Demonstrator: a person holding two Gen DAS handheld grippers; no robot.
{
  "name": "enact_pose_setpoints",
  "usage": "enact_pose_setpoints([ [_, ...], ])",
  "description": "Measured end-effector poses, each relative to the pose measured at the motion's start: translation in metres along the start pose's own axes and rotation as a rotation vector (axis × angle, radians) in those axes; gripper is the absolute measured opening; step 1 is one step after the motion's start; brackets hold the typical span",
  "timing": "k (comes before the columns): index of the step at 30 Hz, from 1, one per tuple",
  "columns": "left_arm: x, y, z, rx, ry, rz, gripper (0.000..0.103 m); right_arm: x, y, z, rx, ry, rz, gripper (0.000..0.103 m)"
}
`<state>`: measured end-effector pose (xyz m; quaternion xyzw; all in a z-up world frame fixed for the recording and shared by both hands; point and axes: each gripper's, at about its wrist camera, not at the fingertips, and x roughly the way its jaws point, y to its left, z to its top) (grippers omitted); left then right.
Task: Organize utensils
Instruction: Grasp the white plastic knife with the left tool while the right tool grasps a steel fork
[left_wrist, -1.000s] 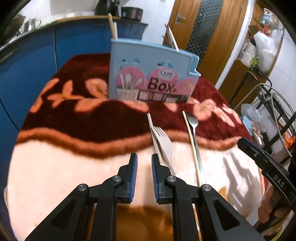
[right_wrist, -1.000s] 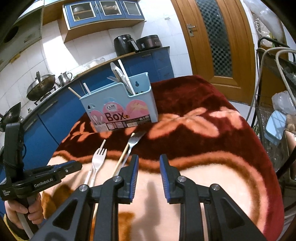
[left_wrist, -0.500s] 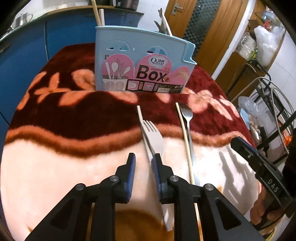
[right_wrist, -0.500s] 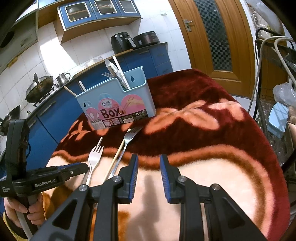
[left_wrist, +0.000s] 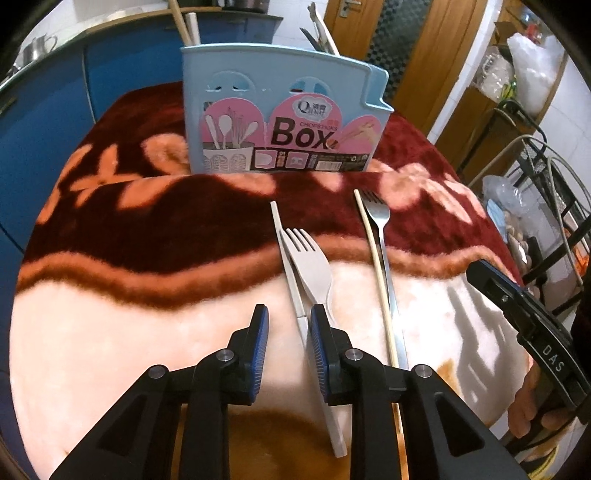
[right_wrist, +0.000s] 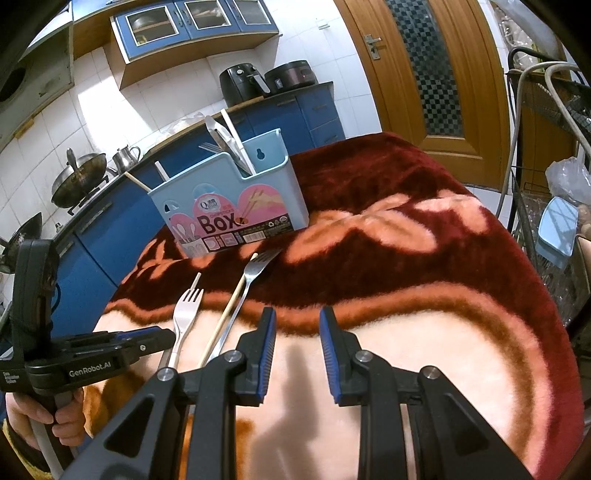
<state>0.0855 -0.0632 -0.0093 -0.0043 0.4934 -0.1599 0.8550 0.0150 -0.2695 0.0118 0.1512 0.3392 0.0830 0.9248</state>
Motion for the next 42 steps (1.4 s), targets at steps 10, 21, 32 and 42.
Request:
enact_pose_setpoints([
  [10,0.019,0.009,0.03,-0.006,0.023,-0.017,0.017,0.002,-0.001,-0.001,0.002,0.01,-0.001,0.027],
  [21,0.0,0.042,0.02,-0.121,-0.119,-0.109,0.004,0.022,0.013,0.013,-0.036,0.064,-0.006,0.027],
  [32,-0.026,0.062,0.017,-0.155,-0.243,-0.099,0.004,0.064,0.028,0.033,-0.011,0.184,0.045,0.027],
  [42,-0.024,0.071,0.018,-0.183,-0.253,-0.131,0.004,0.086,0.027,0.044,0.021,0.243,0.069,0.027],
])
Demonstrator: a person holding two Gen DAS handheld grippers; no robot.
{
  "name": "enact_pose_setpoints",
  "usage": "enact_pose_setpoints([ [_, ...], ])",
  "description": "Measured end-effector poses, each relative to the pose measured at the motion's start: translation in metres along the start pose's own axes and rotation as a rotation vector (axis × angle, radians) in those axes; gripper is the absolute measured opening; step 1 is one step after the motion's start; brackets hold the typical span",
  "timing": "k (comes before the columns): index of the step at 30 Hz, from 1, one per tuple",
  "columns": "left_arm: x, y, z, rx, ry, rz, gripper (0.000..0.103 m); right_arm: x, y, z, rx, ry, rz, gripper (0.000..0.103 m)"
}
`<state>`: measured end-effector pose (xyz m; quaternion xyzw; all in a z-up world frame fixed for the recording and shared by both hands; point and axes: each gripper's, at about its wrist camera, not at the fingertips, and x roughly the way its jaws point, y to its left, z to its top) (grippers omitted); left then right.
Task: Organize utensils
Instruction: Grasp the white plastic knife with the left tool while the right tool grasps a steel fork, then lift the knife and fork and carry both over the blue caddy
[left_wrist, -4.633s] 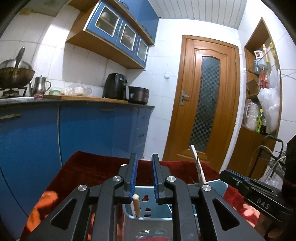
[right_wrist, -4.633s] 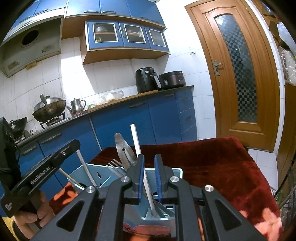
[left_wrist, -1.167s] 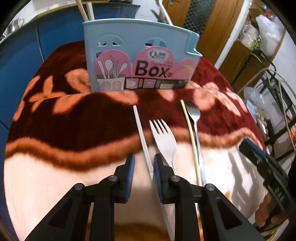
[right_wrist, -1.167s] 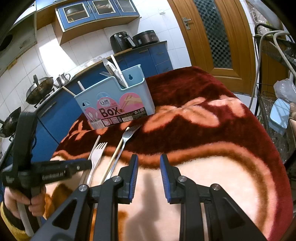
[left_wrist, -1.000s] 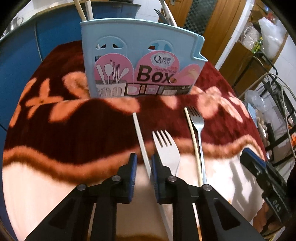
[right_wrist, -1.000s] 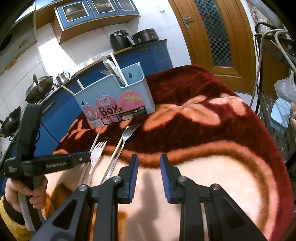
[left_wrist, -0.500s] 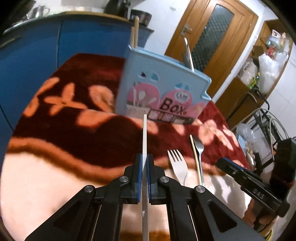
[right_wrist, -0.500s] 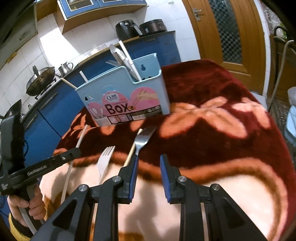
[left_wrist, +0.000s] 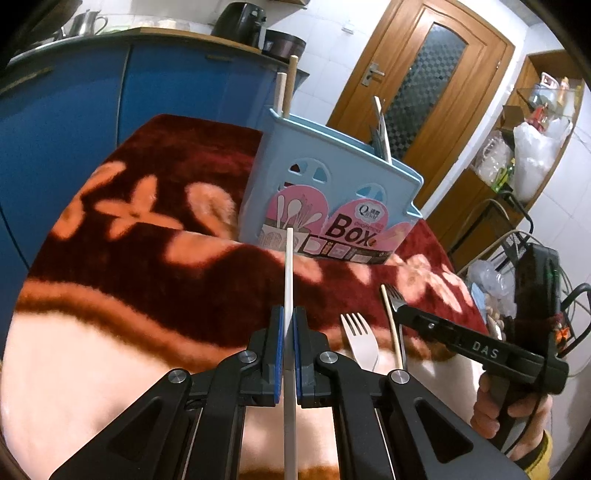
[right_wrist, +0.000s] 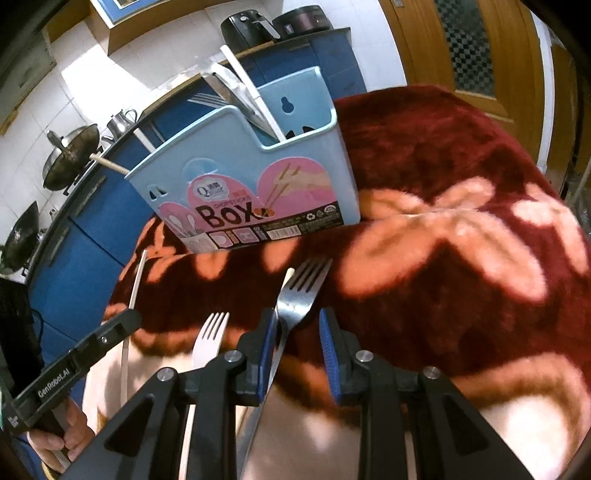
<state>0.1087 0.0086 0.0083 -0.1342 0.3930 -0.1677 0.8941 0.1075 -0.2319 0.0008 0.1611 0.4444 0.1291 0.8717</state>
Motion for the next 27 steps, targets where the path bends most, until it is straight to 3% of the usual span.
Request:
enact_pose_setpoints([
  [6,0.001,0.003,0.002,-0.021,0.003,-0.008,0.004,0.01,-0.01,0.012,0.046,0.028,0.064,0.027],
  [11,-0.008,-0.004,0.003,0.018,-0.043,-0.042,0.004,0.014,-0.018,0.016,0.094,0.042,0.14,0.01],
  [16,-0.012,-0.009,0.006,0.024,-0.064,-0.078,0.004,0.013,-0.025,0.015,0.147,0.05,0.21,0.006],
  [22,-0.014,-0.016,0.005,0.053,-0.088,-0.14,0.004,-0.013,-0.02,0.011,0.108,-0.064,0.239,0.004],
  [27,-0.015,-0.018,0.008,0.035,-0.093,-0.144,0.004,-0.045,-0.004,0.01,0.054,-0.183,0.232,0.004],
])
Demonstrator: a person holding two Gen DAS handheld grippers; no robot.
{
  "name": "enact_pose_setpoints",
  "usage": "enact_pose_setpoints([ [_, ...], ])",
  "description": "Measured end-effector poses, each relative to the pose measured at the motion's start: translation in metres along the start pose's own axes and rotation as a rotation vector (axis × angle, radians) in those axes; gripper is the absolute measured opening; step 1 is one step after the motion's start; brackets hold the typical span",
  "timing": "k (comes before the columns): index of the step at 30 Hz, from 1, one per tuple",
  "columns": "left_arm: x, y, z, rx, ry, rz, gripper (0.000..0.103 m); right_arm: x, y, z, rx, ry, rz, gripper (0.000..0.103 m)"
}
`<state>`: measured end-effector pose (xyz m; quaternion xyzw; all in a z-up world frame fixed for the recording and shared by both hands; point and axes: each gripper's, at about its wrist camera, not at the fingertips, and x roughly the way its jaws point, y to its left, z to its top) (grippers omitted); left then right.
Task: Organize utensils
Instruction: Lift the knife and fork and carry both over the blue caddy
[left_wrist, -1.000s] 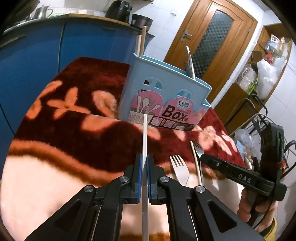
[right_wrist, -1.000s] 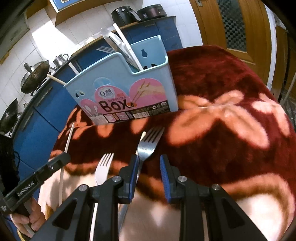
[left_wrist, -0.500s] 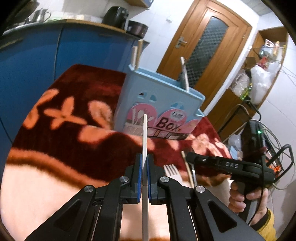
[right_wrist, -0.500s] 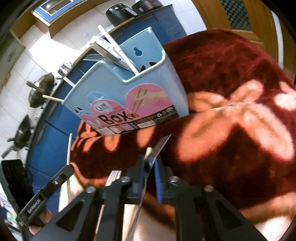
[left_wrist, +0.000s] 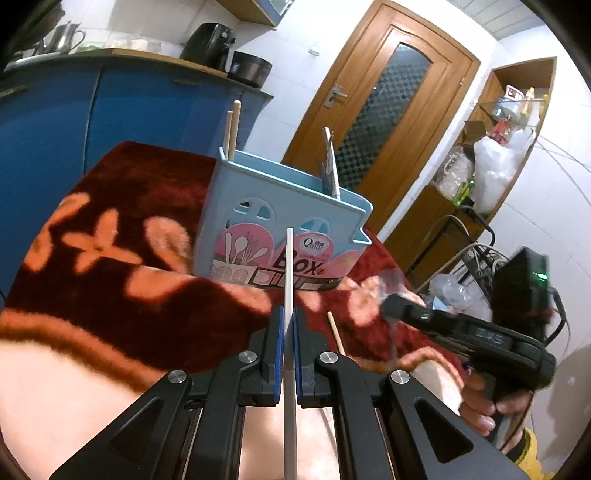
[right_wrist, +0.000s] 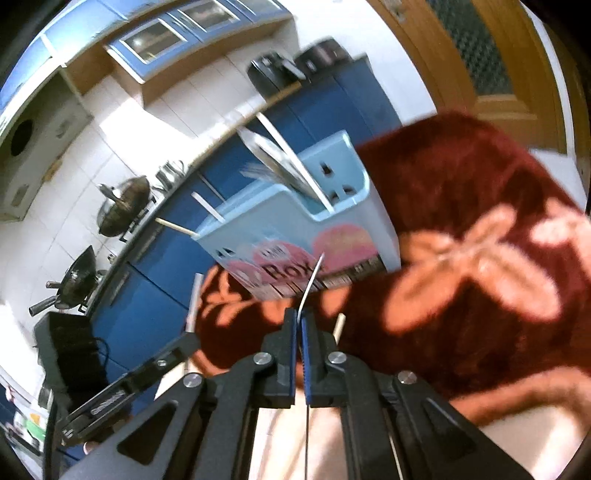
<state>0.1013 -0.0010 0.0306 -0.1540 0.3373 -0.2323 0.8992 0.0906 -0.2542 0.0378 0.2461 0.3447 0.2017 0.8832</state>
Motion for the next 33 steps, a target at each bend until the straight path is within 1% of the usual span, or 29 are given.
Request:
enact_pose_setpoints([
  [3,-0.006,-0.006,0.003,0.015,-0.031,0.009,0.004,-0.015,0.012,0.0,-0.044,-0.068,-0.014,0.004],
  [7,-0.015,-0.016,0.007,0.065,-0.08,0.022,0.004,-0.032,0.019,0.006,-0.027,-0.145,0.026,0.004],
  [11,-0.021,-0.024,0.018,0.087,-0.122,0.02,0.004,-0.043,0.03,0.015,-0.051,-0.208,0.009,0.004],
  [17,-0.024,-0.04,0.039,0.138,-0.216,0.028,0.004,-0.049,0.046,0.03,-0.098,-0.267,0.002,0.004],
  [25,-0.019,-0.049,0.081,0.14,-0.362,0.034,0.004,-0.053,0.069,0.051,-0.206,-0.335,-0.037,0.004],
  [33,-0.004,-0.052,0.114,0.148,-0.472,0.049,0.004,-0.044,0.082,0.08,-0.283,-0.392,-0.092,0.003],
])
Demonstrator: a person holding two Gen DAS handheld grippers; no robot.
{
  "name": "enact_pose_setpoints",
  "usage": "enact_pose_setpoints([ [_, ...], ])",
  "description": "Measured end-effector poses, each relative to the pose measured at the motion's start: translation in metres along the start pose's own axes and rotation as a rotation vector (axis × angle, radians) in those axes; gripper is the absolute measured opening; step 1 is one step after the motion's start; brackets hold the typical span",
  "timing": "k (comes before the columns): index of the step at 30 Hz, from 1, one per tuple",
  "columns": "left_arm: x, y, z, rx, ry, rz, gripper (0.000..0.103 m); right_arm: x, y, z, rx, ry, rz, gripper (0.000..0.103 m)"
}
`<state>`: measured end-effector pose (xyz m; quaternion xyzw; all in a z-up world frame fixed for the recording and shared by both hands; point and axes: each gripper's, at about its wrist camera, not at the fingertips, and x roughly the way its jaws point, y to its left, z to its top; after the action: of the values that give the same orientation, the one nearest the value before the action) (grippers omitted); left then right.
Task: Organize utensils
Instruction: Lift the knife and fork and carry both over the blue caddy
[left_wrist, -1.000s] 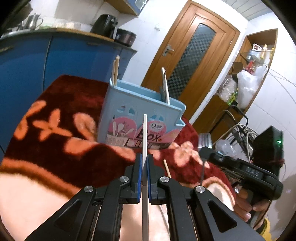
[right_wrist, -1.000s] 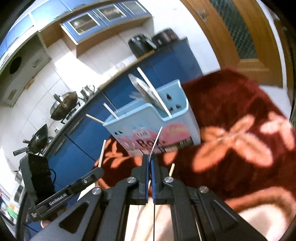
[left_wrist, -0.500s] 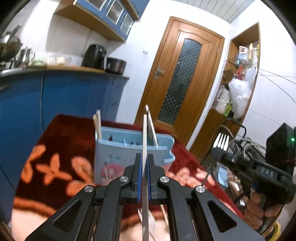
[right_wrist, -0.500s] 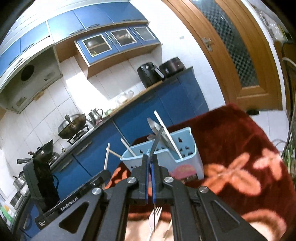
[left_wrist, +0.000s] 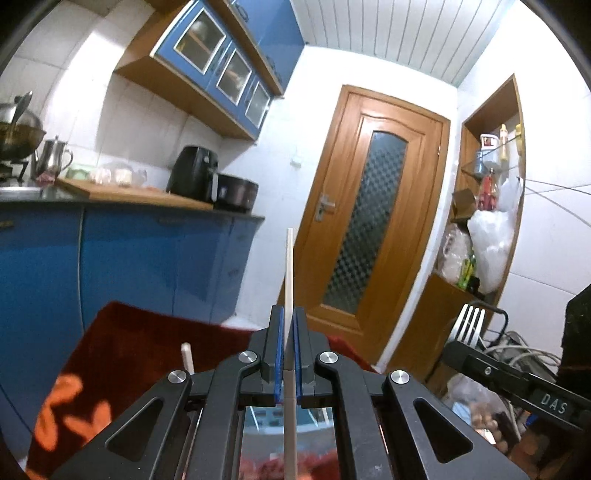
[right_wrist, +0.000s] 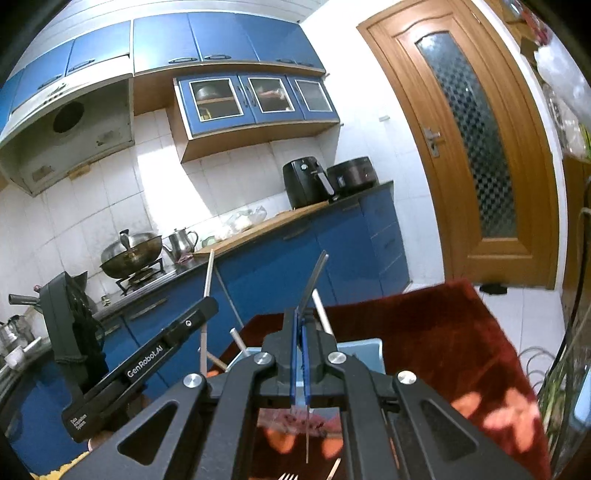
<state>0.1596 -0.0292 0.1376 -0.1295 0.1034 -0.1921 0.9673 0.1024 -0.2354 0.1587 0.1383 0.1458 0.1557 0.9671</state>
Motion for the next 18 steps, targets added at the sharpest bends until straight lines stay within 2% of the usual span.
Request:
enact_pose_setpoints([
  [6,0.023,0.01,0.005,-0.017,-0.06,0.044,0.004,0.014,-0.001,0.016,-0.046,-0.054,-0.032,0.003],
  [11,0.036,0.015,0.001,0.025,-0.109,0.129,0.004,0.031,-0.006,0.019,-0.081,-0.075,-0.057,0.003],
  [18,0.04,0.017,0.001,0.047,-0.207,0.171,0.004,0.054,-0.011,0.015,-0.125,-0.085,-0.105,0.003],
])
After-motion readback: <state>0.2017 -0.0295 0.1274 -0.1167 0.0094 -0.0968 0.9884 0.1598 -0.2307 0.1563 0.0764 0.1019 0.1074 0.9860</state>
